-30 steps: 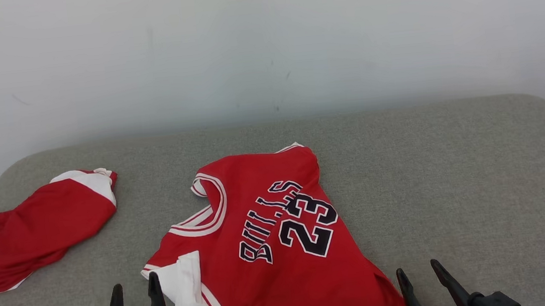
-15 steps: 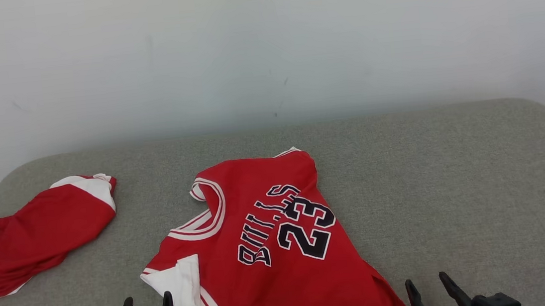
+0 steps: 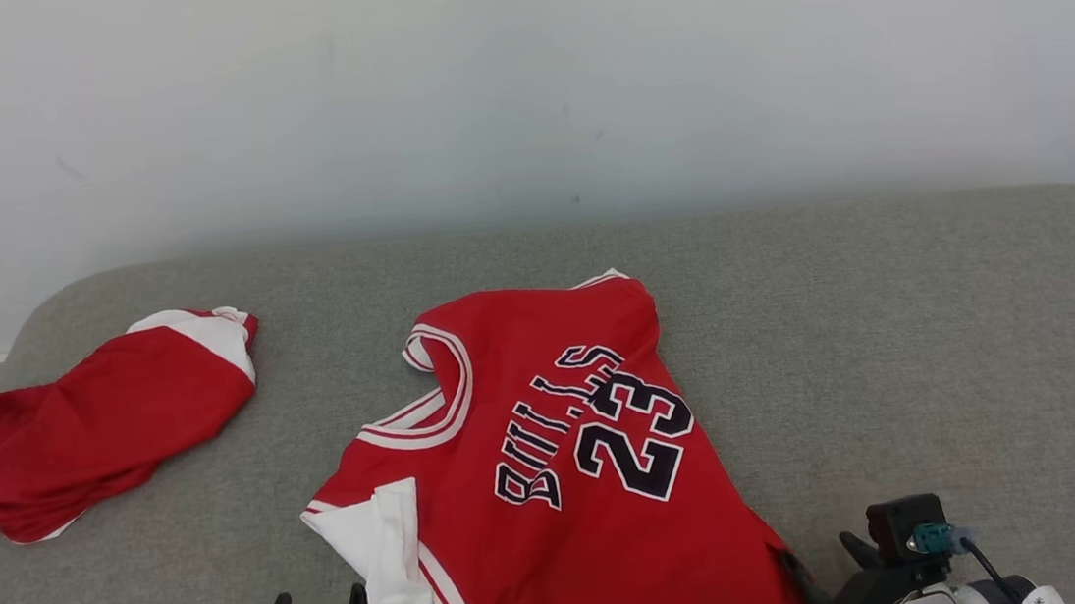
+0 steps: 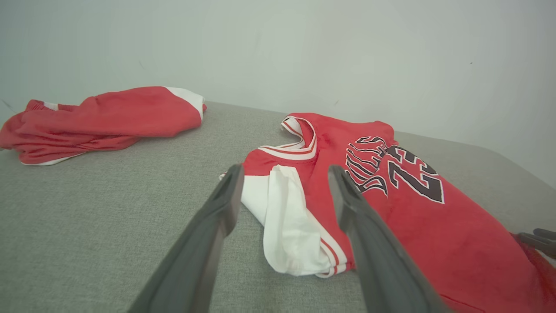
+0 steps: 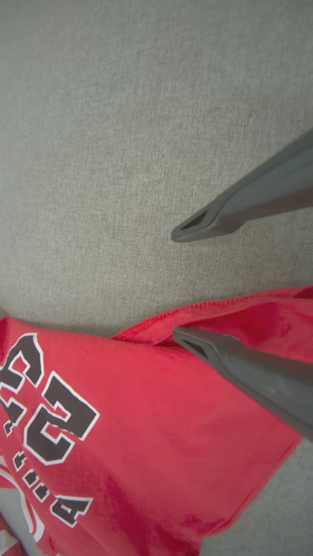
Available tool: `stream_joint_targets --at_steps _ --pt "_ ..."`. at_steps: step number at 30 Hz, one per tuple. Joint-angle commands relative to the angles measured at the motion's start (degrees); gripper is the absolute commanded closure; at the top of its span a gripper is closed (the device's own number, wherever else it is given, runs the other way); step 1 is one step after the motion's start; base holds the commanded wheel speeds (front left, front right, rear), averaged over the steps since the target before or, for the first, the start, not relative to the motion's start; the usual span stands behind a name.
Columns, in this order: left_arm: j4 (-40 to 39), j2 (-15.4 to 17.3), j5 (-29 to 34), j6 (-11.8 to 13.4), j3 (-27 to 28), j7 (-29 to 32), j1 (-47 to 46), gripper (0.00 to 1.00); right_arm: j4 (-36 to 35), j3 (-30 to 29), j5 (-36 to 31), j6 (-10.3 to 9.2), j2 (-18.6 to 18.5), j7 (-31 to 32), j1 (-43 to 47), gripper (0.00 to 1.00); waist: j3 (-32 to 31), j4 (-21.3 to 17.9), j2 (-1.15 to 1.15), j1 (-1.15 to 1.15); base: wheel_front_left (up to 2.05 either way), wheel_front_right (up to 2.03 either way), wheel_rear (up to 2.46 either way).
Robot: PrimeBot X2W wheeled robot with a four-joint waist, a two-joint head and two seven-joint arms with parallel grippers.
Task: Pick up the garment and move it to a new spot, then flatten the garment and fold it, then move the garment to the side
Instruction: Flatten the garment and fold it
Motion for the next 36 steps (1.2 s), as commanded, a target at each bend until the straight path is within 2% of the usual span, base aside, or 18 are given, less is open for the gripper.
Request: stream_joint_targets --at_steps 1,10,11,12,13,14,17,24,29,36 --pt "0.33 -0.11 0.52 -0.32 0.0 -0.04 -0.79 0.0 1.49 0.32 0.14 -0.15 0.15 0.5 -0.76 0.0 0.51 1.09 0.0 -0.01 0.0 0.0 0.0" --pt "0.93 -0.25 0.72 -0.65 0.21 -0.04 -1.09 0.0 6.0 2.93 2.96 -0.15 0.25 0.87 -2.35 0.0 1.05 2.14 0.0 -0.01 0.0 0.0 0.0" --pt "1.03 -0.26 0.7 -0.71 0.12 -0.04 -1.14 0.0 6.58 2.94 3.34 -0.15 0.22 0.93 -2.74 0.14 1.12 2.2 0.0 -0.01 0.0 0.0 0.0" --pt "1.04 -0.27 0.76 -0.74 0.03 -0.04 -1.2 0.0 7.26 2.7 3.68 -0.15 0.24 0.97 -3.26 0.34 1.21 2.22 0.0 -0.01 0.0 0.0 0.0" --pt "1.06 -0.29 0.75 -0.76 -0.04 -0.04 -1.29 0.0 7.88 2.41 3.98 -0.15 0.19 0.76 -3.88 0.92 1.31 2.22 0.0 -0.01 0.0 0.0 0.0" --pt "1.02 -0.31 0.8 -0.74 -0.11 -0.04 -1.32 0.0 8.6 1.9 4.23 -0.15 0.1 0.56 -4.61 1.0 1.43 2.21 0.0 -0.01 0.0 0.0 0.0" --pt "0.9 -0.33 0.87 -0.62 -0.28 -0.04 -1.43 0.0 9.89 0.31 4.1 -0.15 -0.16 -0.65 -7.81 1.0 1.82 1.97 0.0 -0.01 0.0 0.0 0.0" --pt "0.23 -0.36 0.41 -0.03 -0.37 -0.04 -1.59 0.0 10.68 -5.24 -1.21 -0.15 -2.82 -5.08 -16.92 1.0 2.51 0.48 0.0 -0.01 0.0 0.0 0.0" --pt "-0.21 -0.38 -0.81 0.56 -1.47 -0.04 -2.09 0.0 12.25 -9.77 -3.33 -0.15 -4.32 -4.85 -21.65 1.0 2.97 -0.19 0.0 -0.01 0.0 0.0 0.0" --pt "-1.01 -0.38 -1.56 1.43 -4.04 -0.04 -3.57 0.0 15.95 -19.5 -6.04 -0.15 -5.74 -5.08 -25.81 1.0 6.14 0.4 0.0 -0.01 0.0 0.0 0.0"
